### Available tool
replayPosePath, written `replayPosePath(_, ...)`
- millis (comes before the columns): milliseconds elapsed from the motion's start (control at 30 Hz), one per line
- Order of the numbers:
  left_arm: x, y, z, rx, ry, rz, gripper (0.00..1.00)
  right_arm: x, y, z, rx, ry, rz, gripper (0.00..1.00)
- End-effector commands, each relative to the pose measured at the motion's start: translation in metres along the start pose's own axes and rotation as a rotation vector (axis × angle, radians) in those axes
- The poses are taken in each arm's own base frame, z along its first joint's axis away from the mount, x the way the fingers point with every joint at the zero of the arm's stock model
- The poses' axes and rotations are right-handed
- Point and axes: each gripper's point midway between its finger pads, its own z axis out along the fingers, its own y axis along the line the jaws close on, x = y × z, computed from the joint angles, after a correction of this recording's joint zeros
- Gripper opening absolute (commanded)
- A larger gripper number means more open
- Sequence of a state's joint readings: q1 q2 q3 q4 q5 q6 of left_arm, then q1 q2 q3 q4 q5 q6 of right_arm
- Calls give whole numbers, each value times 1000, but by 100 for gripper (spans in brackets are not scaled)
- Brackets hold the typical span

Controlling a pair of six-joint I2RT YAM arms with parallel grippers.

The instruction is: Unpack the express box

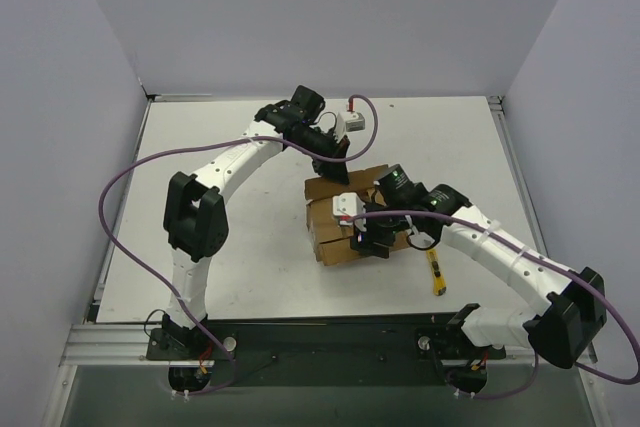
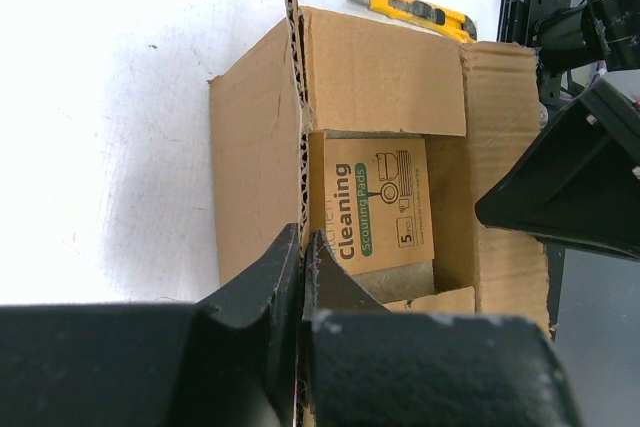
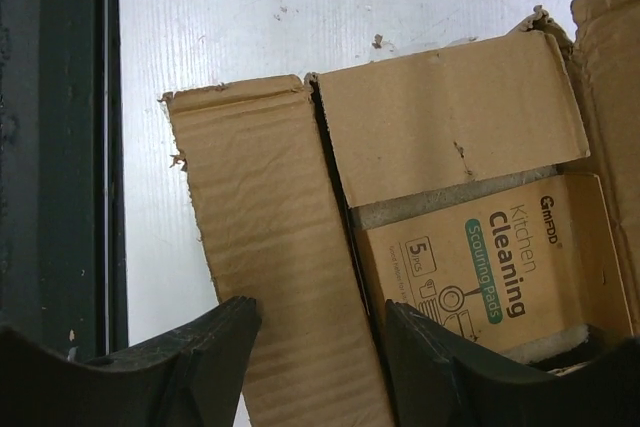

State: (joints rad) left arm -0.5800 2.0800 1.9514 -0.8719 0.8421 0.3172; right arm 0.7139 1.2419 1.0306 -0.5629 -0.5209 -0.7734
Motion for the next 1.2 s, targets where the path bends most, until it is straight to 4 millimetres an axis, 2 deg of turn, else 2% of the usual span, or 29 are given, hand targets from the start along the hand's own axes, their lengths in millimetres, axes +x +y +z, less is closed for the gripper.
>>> replayPosePath(0,-22,-4,-5,24,-56,50,0,10,5,10,-24,30,21,56)
replayPosePath(133,-17,-12,0,62,-43,41,0,15,-8,22,28,37,0,53)
replayPosePath(200,-13,-14,3,81,-35,30,0,29,-7,32,23,71,-33,51)
replayPosePath(233,-11,-15,4,90,-33,24,0,29,-12,34,42,68,-64,42)
replayPosePath(267,-8,-16,6,98,-29,19,0,39,-11,41,48,87,-71,35)
replayPosePath(300,-6,-19,7,117,-27,11,0,43,-18,42,86,109,-102,23)
replayPosePath(333,-4,-19,7,121,-23,5,0,39,-28,44,130,95,-123,0)
replayPosePath(467,-1,-24,9,163,-19,5,0,30,-52,35,259,83,-134,0)
replayPosePath(500,0,-24,8,169,-15,-1,0,17,-60,27,292,62,-129,2)
replayPosePath(533,-2,-26,8,174,-19,1,0,16,-60,21,298,68,-100,13)
replayPosePath(600,-2,-27,7,176,-17,5,0,-7,-67,-1,325,26,-86,23)
replayPosePath(633,-2,-27,6,175,-16,7,0,-8,-62,-9,309,28,-52,31)
replayPosePath(733,-2,-29,4,174,-15,17,0,-30,-56,-36,288,-56,-32,39)
replayPosePath(867,-2,-30,3,169,-15,19,0,-38,-66,-57,335,-95,-18,44)
replayPosePath(1000,-6,-29,2,162,-22,21,0,-25,-80,-49,324,-48,-73,44)
replayPosePath(1100,-6,-30,3,166,-24,8,0,-16,-87,-35,296,-30,-133,45)
replayPosePath(1167,-6,-31,2,168,-25,-2,0,-13,-92,-30,321,-37,-166,56)
